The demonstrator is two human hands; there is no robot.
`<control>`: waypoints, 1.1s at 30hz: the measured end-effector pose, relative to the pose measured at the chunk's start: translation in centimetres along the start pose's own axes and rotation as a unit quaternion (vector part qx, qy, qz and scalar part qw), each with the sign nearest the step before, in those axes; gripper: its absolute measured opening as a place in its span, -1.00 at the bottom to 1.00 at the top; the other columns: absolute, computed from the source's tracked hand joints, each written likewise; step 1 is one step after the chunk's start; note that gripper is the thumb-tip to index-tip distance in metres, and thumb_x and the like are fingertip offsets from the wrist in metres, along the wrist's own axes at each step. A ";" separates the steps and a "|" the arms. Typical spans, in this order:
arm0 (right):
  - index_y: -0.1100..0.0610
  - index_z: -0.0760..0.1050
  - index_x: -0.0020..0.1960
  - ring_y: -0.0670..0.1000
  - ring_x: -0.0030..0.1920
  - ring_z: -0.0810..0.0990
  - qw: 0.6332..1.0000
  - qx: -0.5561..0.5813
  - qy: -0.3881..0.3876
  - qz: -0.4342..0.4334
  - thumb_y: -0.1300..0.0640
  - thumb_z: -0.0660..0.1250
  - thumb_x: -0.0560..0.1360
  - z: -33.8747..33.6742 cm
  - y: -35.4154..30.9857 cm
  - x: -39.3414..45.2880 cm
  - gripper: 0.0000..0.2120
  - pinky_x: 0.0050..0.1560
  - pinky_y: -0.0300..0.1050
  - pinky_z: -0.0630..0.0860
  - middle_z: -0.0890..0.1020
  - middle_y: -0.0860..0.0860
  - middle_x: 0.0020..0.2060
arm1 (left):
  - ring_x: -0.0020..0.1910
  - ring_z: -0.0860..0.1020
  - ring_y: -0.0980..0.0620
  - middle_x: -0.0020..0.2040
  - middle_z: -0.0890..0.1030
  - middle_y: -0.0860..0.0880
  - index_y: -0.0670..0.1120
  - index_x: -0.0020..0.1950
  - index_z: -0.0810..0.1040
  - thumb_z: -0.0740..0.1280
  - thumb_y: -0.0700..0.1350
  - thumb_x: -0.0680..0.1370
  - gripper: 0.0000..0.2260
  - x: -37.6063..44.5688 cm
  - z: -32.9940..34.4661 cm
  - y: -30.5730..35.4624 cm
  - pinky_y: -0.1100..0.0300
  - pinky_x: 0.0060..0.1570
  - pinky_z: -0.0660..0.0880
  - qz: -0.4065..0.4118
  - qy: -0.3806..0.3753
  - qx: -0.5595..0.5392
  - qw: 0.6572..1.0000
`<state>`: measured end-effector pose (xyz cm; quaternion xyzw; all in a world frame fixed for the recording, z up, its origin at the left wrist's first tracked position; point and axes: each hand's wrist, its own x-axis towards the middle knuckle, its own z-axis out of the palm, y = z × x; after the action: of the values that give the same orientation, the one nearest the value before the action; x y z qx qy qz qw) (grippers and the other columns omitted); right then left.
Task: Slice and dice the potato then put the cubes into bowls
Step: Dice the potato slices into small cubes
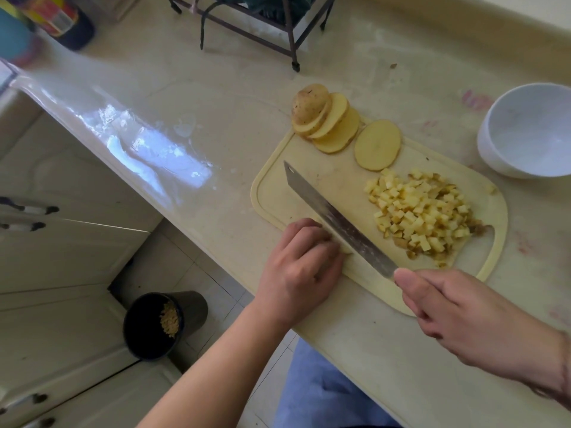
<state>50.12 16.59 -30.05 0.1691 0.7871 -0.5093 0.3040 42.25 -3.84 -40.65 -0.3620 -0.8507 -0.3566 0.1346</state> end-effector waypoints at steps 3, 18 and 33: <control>0.18 0.29 -0.34 -0.14 -0.61 0.20 0.999 0.037 -0.029 0.022 -0.24 0.10 0.45 -0.3 -0.3 -0.8 -0.51 -0.60 -0.41 0.16 0.27 -0.05 -0.56 | 0.00 0.59 -0.21 -0.10 0.65 -0.20 -0.29 -0.14 0.69 0.54 -0.34 0.47 -0.95 -0.3 -0.2 0.1 -0.01 0.01 0.57 0.013 -0.003 0.000 1.000; 0.11 0.32 -0.27 -0.12 -0.51 0.30 0.998 -0.051 0.021 -0.012 -0.63 -0.02 0.26 0.6 2.1 -2.8 -0.24 -0.43 -0.19 0.26 0.30 -0.04 -0.55 | 0.01 0.64 -0.22 -0.04 0.69 -0.18 -0.28 -0.09 0.72 0.53 -0.37 0.45 -0.93 -0.3 -0.2 0.1 -0.03 -0.04 0.59 0.004 -0.010 -0.007 1.000; 0.22 0.25 -0.35 -0.11 -0.48 0.24 0.997 -0.045 0.031 -0.052 -0.48 0.01 0.40 1.2 0.6 1.0 -0.28 -0.41 0.01 0.28 0.27 -0.03 -0.53 | -0.02 0.61 -0.17 -0.22 0.61 -0.16 -0.28 -0.16 0.71 0.51 -0.34 0.48 -0.97 -0.2 -0.1 0.1 0.03 -0.09 0.59 0.000 0.006 -0.008 1.000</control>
<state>50.06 15.74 -31.47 0.1297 0.8263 -0.4827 0.2598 42.47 -3.92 -40.61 -0.3614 -0.8470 -0.3651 0.1368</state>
